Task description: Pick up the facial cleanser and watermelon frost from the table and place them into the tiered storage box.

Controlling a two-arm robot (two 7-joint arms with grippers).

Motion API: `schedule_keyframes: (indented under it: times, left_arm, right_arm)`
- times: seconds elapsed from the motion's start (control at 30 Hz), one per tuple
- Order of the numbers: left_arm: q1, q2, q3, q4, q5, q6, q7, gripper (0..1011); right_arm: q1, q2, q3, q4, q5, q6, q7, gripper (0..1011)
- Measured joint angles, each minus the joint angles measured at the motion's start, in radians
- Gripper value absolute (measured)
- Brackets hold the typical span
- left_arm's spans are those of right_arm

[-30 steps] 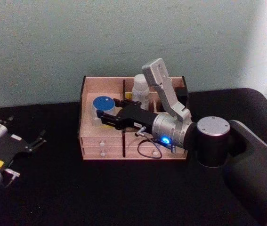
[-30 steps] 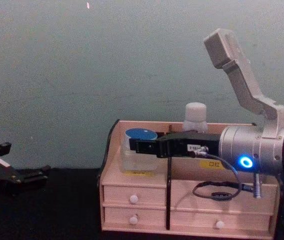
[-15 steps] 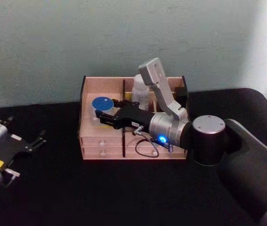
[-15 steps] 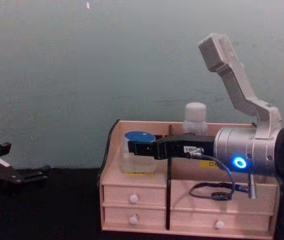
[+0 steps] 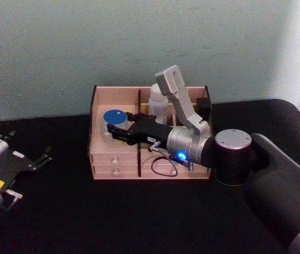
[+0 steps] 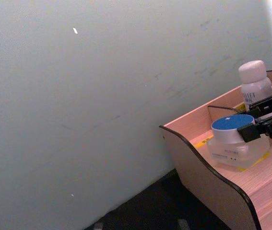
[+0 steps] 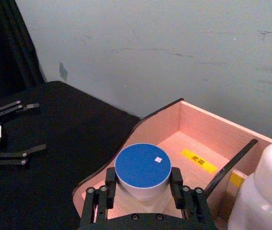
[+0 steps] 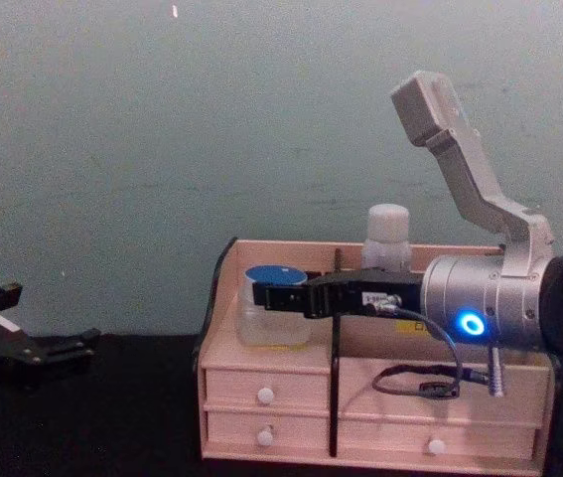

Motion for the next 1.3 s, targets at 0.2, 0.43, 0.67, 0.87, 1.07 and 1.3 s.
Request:
schedule_keyframes:
  times: [0.2, 0.43, 0.67, 0.87, 1.07, 1.3]
  left_arm:
    - [0.0, 0.0, 0.0, 0.0, 0.0, 0.0, 0.0, 1001]
    - [0.0, 0.0, 0.0, 0.0, 0.0, 0.0, 0.0, 1001]
    - [0.0, 0.0, 0.0, 0.0, 0.0, 0.0, 0.0, 1001]
    - [0.0, 0.0, 0.0, 0.0, 0.0, 0.0, 0.0, 1001]
    - [0.0, 0.0, 0.0, 0.0, 0.0, 0.0, 0.0, 1001]
    - [0.0, 0.0, 0.0, 0.0, 0.0, 0.0, 0.0, 1001]
  right_arm:
    - [0.0, 0.001, 0.0, 0.0, 0.001, 0.0, 0.0, 689]
    - [0.0, 0.001, 0.0, -0.001, 0.001, 0.001, 0.0, 689]
    - [0.0, 0.002, -0.001, -0.002, 0.001, 0.001, 0.0, 726]
    - [-0.001, 0.003, -0.001, -0.002, 0.001, 0.001, 0.0, 889]
    - [-0.001, 0.002, -0.001, -0.003, 0.001, 0.001, 0.0, 1003]
    - [-0.004, 0.003, 0.0, -0.007, 0.001, -0.001, 0.0, 1000]
